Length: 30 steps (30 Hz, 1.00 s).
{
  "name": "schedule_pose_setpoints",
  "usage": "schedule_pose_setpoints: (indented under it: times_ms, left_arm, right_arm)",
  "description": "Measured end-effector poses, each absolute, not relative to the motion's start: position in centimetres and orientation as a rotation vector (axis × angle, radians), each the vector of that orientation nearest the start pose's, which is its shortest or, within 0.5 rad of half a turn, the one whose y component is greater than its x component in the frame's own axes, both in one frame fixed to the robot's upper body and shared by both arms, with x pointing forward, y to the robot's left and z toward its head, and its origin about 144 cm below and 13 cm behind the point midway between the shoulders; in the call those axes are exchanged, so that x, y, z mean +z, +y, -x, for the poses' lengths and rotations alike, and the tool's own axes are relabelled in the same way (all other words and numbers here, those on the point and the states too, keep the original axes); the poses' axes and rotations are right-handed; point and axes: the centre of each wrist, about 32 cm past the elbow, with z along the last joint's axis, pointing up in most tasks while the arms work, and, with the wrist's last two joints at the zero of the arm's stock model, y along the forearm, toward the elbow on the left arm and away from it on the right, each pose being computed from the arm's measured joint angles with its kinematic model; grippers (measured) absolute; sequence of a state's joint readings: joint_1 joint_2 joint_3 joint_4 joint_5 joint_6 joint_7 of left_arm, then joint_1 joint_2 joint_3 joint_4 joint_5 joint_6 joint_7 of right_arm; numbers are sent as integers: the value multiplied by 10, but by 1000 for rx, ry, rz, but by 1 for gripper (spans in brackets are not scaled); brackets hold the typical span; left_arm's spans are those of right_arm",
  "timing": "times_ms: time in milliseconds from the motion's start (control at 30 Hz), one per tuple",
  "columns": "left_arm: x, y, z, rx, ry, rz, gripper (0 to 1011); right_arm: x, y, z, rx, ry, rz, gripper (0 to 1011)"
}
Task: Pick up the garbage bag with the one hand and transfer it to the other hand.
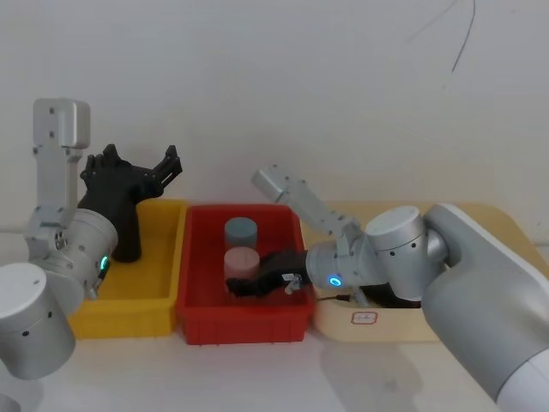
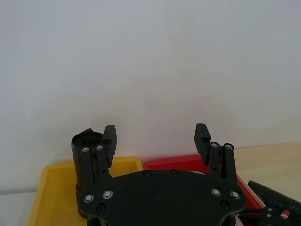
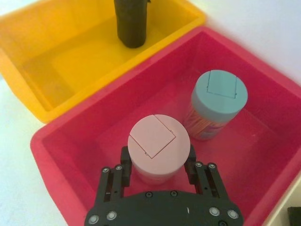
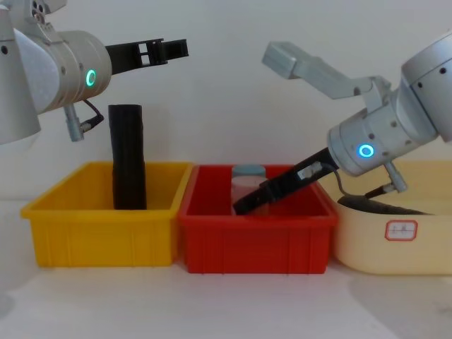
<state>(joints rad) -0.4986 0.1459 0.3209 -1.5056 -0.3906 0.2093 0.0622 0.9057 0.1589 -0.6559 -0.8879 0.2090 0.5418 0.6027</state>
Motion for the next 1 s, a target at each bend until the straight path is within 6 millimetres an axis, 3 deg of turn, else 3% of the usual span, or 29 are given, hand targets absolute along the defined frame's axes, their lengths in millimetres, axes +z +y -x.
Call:
schedule_pose_setpoints:
  times_ms: [400, 700, 1000]
  left_arm:
    - [1297, 171, -563, 1273, -11, 192, 1000]
    - [1297, 171, -563, 1273, -11, 192, 1000]
    - [1297, 171, -563, 1273, -11, 192, 1000]
  right_arm:
    - [1292, -178, -643, -736, 163, 476, 645]
    - [1317, -215, -616, -836, 150, 307, 645]
    - [1326, -250, -599, -941, 170, 189, 645]
